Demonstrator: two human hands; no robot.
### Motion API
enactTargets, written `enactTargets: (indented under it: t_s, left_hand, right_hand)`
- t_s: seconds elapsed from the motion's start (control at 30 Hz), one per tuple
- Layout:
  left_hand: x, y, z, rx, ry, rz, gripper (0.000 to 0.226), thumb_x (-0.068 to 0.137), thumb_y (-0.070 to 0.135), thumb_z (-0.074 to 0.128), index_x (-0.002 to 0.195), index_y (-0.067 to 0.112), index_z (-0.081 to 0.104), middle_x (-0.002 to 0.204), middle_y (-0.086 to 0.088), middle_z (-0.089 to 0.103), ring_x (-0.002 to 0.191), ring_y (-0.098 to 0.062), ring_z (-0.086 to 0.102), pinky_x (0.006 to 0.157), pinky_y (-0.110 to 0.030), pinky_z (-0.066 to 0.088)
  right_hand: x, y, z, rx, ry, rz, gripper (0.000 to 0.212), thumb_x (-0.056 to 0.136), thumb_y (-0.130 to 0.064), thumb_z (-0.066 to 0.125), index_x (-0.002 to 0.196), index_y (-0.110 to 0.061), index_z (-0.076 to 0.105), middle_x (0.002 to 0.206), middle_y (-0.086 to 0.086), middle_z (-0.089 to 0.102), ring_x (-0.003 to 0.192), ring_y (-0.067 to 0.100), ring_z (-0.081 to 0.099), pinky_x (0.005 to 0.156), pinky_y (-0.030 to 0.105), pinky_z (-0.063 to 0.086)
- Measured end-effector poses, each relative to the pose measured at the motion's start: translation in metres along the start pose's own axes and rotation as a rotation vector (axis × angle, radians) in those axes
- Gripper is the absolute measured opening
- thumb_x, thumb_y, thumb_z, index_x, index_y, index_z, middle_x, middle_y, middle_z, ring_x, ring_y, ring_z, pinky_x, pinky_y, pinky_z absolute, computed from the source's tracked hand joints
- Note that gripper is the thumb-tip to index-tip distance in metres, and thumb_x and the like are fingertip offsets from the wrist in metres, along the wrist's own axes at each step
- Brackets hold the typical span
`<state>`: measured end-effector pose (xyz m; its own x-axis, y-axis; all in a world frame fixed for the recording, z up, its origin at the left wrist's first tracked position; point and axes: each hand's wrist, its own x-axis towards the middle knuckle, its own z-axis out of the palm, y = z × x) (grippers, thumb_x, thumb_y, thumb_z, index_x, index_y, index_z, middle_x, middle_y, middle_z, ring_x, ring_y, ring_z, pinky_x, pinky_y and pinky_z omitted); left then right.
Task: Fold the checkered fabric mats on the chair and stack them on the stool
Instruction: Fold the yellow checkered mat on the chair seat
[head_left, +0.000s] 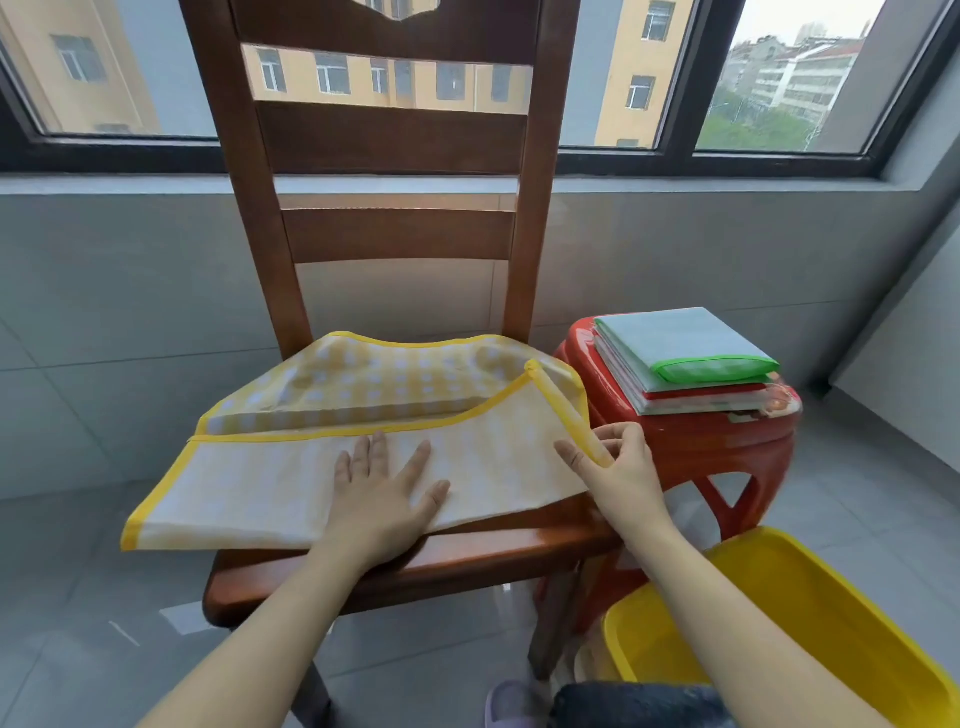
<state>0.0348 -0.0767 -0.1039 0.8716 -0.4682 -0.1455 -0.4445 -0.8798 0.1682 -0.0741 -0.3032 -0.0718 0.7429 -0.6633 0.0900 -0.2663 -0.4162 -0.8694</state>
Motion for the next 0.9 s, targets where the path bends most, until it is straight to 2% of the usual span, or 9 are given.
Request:
enactTargets:
  t_s: [0.1, 0.23, 0.3, 0.4, 0.5, 0.63, 0.73, 0.8, 0.9]
  left_hand:
    - [0.000, 0.000, 0.000, 0.005, -0.003, 0.004, 0.064, 0.090, 0.065, 0.014, 0.148, 0.043, -0.002, 0.157, -0.016, -0.013, 0.145, -0.031, -0.018, 0.117, -0.047, -0.010]
    - [0.000, -0.001, -0.001, -0.004, -0.005, 0.004, 0.064, 0.091, 0.065, 0.014, 0.148, 0.042, -0.002, 0.157, -0.016, -0.014, 0.145, -0.030, -0.018, 0.117, -0.047, -0.010]
    - [0.000, -0.001, 0.000, -0.003, -0.003, 0.003, 0.063, 0.091, 0.065, 0.014, 0.148, 0.043, -0.002, 0.158, -0.016, -0.013, 0.145, -0.030, -0.018, 0.117, -0.047, -0.010]
    - [0.001, -0.002, 0.000, 0.001, 0.004, 0.003, 0.063, 0.091, 0.065, 0.013, 0.147, 0.044, -0.002, 0.158, -0.016, -0.012, 0.145, -0.030, -0.017, 0.117, -0.046, -0.010]
    - [0.001, -0.002, 0.001, 0.005, 0.003, 0.006, 0.062, 0.090, 0.066, 0.012, 0.147, 0.044, -0.003, 0.158, -0.015, -0.013, 0.145, -0.030, -0.017, 0.117, -0.046, -0.010]
    - [0.000, -0.002, 0.001, 0.012, 0.008, 0.009, 0.069, 0.082, 0.070, 0.003, 0.147, 0.045, -0.004, 0.158, -0.015, -0.013, 0.145, -0.029, -0.017, 0.117, -0.046, -0.010]
    - [-0.001, -0.004, 0.001, 0.009, 0.010, 0.020, 0.079, 0.072, 0.075, -0.005, 0.146, 0.047, -0.004, 0.158, -0.014, -0.013, 0.145, -0.029, -0.018, 0.117, -0.046, -0.011]
    - [-0.001, -0.005, 0.001, 0.005, 0.013, 0.033, 0.087, 0.064, 0.077, -0.010, 0.146, 0.048, -0.004, 0.158, -0.013, -0.013, 0.145, -0.028, -0.018, 0.117, -0.045, -0.010]
    - [-0.002, -0.008, 0.002, 0.010, 0.018, 0.046, 0.089, 0.060, 0.077, -0.013, 0.145, 0.049, -0.005, 0.158, -0.012, -0.013, 0.145, -0.027, -0.017, 0.118, -0.045, -0.010]
  right_hand:
    - [-0.005, -0.004, -0.011, 0.156, 0.014, 0.016, 0.034, 0.073, -0.046, 0.073, 0.089, -0.023, 0.056, 0.094, 0.000, 0.060, 0.092, 0.018, 0.059, 0.066, 0.034, 0.057]
    - [-0.003, -0.007, -0.014, 0.196, 0.184, 0.057, 0.023, 0.078, -0.035, 0.072, 0.080, -0.013, 0.068, 0.077, 0.001, 0.066, 0.081, 0.020, 0.061, 0.069, 0.031, 0.049]
    - [-0.002, -0.010, -0.011, 0.287, 0.218, 0.160, 0.025, 0.078, -0.030, 0.073, 0.082, -0.005, 0.070, 0.072, 0.006, 0.064, 0.070, 0.021, 0.058, 0.061, 0.023, 0.046]
    - [0.001, -0.017, -0.013, 0.471, 0.266, 0.337, 0.022, 0.082, -0.022, 0.070, 0.087, 0.000, 0.067, 0.088, 0.018, 0.070, 0.057, 0.015, 0.051, 0.049, 0.016, 0.044]
    - [0.010, -0.020, -0.013, 0.652, 0.276, 0.561, 0.025, 0.084, -0.019, 0.068, 0.098, 0.001, 0.065, 0.116, 0.026, 0.063, 0.078, 0.029, 0.063, 0.063, 0.038, 0.056]
    - [0.030, -0.014, -0.012, 0.834, 0.194, 0.691, 0.015, 0.084, -0.021, 0.068, 0.078, -0.009, 0.062, 0.104, 0.014, 0.067, 0.076, 0.026, 0.063, 0.054, 0.038, 0.052]
    - [0.044, -0.009, -0.012, 0.931, 0.183, 0.751, 0.013, 0.086, -0.016, 0.066, 0.079, -0.006, 0.061, 0.107, 0.011, 0.066, 0.083, 0.025, 0.066, 0.072, 0.042, 0.056]
    - [0.050, -0.007, -0.011, 0.870, 0.174, 0.721, 0.015, 0.087, -0.015, 0.064, 0.094, -0.002, 0.063, 0.112, 0.014, 0.066, 0.091, 0.027, 0.066, 0.074, 0.040, 0.055]
    - [0.052, -0.006, -0.011, 0.555, 0.144, 0.592, 0.028, 0.092, -0.013, 0.056, 0.114, 0.004, 0.059, 0.114, 0.022, 0.063, 0.086, 0.025, 0.058, 0.071, 0.035, 0.048]
